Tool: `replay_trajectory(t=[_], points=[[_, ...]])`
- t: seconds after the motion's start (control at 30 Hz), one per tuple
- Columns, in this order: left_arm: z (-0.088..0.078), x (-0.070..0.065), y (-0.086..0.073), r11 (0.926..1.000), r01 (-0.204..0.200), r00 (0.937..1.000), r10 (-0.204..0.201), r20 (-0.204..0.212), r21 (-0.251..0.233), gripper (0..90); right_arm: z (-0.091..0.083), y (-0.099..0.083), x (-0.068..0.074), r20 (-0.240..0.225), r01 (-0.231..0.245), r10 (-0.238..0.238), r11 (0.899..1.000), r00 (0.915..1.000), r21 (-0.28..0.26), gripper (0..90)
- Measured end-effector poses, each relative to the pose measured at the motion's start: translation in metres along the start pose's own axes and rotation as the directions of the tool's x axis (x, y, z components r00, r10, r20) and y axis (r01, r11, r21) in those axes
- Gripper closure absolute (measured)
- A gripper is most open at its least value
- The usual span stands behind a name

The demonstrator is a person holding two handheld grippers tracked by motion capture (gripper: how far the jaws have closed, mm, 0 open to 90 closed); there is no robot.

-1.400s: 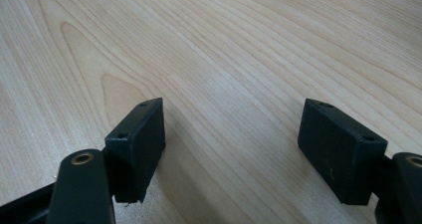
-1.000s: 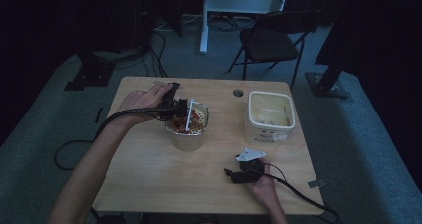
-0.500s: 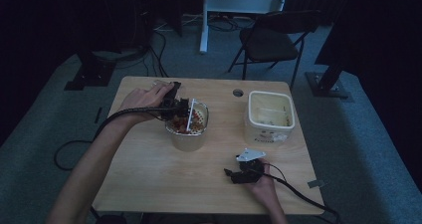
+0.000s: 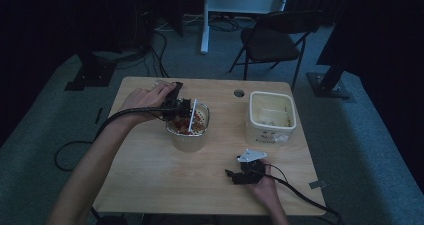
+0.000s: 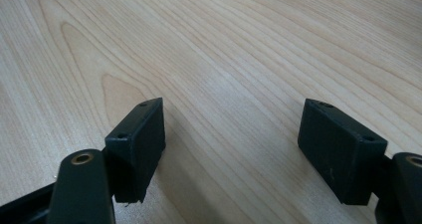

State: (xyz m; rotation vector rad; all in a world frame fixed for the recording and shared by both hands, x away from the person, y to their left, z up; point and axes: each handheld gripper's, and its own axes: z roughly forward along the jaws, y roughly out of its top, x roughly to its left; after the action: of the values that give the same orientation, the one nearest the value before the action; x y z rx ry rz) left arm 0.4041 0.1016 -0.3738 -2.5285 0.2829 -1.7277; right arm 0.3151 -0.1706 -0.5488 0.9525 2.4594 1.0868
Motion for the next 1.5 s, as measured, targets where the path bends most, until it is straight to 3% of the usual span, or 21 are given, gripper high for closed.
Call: replay_trajectory(t=[0.2,0.7,0.8,0.87,0.97,1.07,1.23,1.43,1.5], points=[[0.0001,-0.0009,-0.0002,0.9994,-0.033,0.9995,0.033,-0.001,0.012,33.1,0.0000,0.0000,0.0000,0.000,0.000,0.000,1.000,1.0000,0.000,26.2],[0.0008,-0.0025,0.0007,0.9981,-0.056,0.9984,0.056,-0.001,0.026,33.1,0.0000,0.0000,0.0000,0.000,0.000,0.000,1.000,1.0000,0.000,26.2],[-0.0037,-0.0032,0.0068,0.9977,-0.068,0.9977,0.068,0.001,-0.001,33.4,0.0003,0.0002,-0.0001,0.000,-0.001,0.001,1.000,1.0000,0.000,26.3],[-0.0004,-0.0020,0.0077,0.9974,-0.072,0.9974,0.072,-0.003,0.011,33.4,0.0005,0.0003,0.0001,0.001,-0.001,0.001,1.000,1.0000,-0.001,26.3],[-0.0011,-0.0013,0.0085,0.9974,-0.072,0.9974,0.072,-0.003,0.003,33.5,0.0004,0.0003,0.0000,0.001,-0.001,0.001,1.000,1.0000,-0.001,26.3],[0.0010,0.0016,0.0048,0.9989,-0.044,0.9990,0.044,-0.006,0.018,33.5,0.0004,0.0003,-0.0001,0.001,0.000,0.000,1.000,1.0000,-0.001,26.3],[-0.0003,0.0006,0.0062,0.9983,-0.058,0.9982,0.058,-0.013,0.009,33.7,0.0004,0.0004,0.0001,0.000,-0.002,0.002,1.000,1.0000,-0.001,26.3],[-0.0007,0.0045,0.0047,0.9995,-0.029,0.9994,0.029,-0.019,0.014,33.9,0.0003,0.0003,0.0003,0.003,-0.003,0.003,1.000,1.0000,0.000,26.3],[-0.0021,0.0029,0.0049,0.9993,-0.037,0.9991,0.037,-0.019,0.000,34.0,0.0004,0.0003,0.0002,0.002,-0.002,0.002,1.000,1.0000,-0.001,26.3]])
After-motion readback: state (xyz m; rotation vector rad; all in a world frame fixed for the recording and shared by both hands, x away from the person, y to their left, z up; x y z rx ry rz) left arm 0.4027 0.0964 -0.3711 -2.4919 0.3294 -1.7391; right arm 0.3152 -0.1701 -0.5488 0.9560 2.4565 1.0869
